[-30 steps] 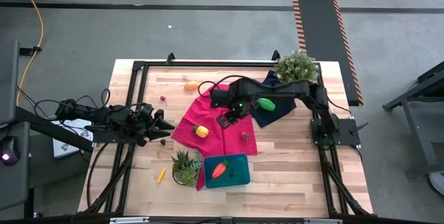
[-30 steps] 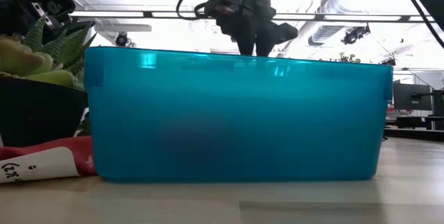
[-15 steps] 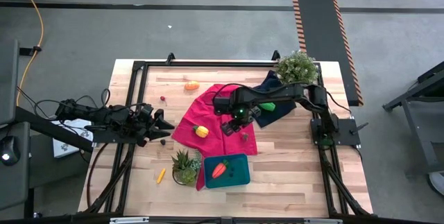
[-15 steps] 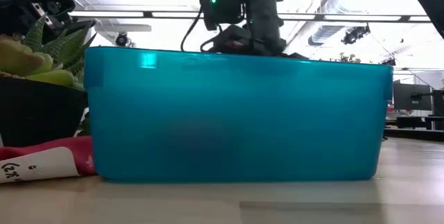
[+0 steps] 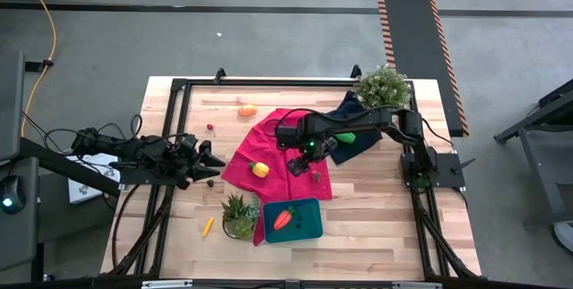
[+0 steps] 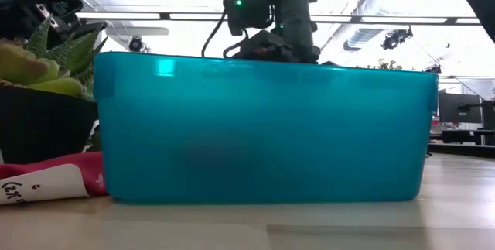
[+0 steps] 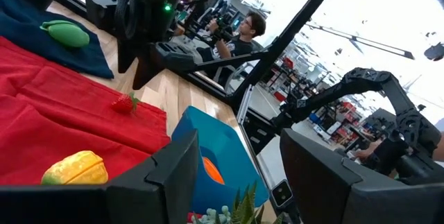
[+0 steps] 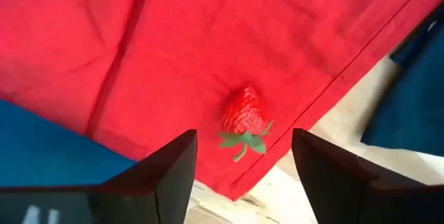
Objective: Pick and placing Produce into tupperware
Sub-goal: Put the red strawberry into the blue bin
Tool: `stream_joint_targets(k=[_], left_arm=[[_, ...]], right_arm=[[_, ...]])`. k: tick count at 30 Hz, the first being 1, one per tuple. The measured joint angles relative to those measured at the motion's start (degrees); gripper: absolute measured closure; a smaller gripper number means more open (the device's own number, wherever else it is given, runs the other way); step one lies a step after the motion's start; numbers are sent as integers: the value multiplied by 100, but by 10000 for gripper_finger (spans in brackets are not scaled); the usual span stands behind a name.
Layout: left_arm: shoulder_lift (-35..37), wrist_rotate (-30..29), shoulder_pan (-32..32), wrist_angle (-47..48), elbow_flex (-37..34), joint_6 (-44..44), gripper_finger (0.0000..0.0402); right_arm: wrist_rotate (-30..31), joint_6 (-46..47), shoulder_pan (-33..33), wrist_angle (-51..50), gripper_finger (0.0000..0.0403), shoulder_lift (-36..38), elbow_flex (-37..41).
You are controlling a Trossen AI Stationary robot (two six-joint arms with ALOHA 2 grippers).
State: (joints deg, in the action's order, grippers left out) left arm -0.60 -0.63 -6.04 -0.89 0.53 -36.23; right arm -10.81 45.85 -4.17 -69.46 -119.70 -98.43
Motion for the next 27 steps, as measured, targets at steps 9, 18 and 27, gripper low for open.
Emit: stream_joint_targets(k=[9, 18, 27], left_arm=[[0, 3, 1, 0, 0, 0, 208], [0, 21, 1, 0, -1, -2, 208], [0, 21, 1, 0, -1, -2, 208]], right_arm=[[-273, 55, -126, 58, 178, 0, 0], [-286, 200, -146, 56, 178, 0, 0], [-208, 219, -176, 58, 178, 0, 0]])
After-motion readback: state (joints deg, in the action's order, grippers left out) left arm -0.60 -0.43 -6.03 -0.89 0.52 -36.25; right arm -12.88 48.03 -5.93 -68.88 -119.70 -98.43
